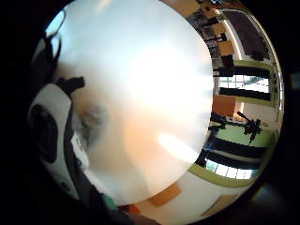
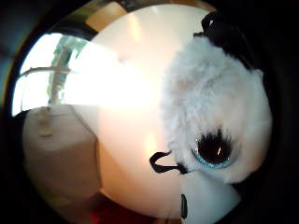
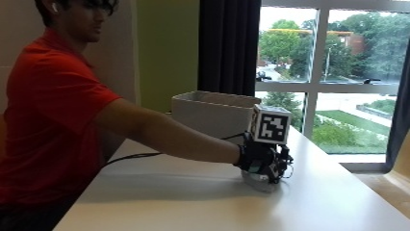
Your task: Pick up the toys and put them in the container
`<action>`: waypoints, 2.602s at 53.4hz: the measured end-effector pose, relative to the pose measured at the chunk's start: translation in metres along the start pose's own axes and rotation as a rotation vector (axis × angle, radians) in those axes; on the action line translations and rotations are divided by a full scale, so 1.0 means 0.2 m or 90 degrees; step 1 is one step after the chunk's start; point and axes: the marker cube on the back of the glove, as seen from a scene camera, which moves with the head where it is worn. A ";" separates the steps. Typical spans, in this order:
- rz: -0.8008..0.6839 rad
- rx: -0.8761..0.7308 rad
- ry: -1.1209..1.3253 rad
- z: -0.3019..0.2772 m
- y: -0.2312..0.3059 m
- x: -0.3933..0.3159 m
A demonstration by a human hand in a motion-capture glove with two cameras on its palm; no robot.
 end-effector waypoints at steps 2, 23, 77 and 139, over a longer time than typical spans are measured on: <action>0.008 0.028 -0.016 0.01 0.00 0.00; 0.013 0.126 0.028 0.00 0.06 -0.07; -0.170 0.182 -0.048 -1.07 0.52 -0.72; -0.297 0.051 0.062 -1.11 0.75 -1.66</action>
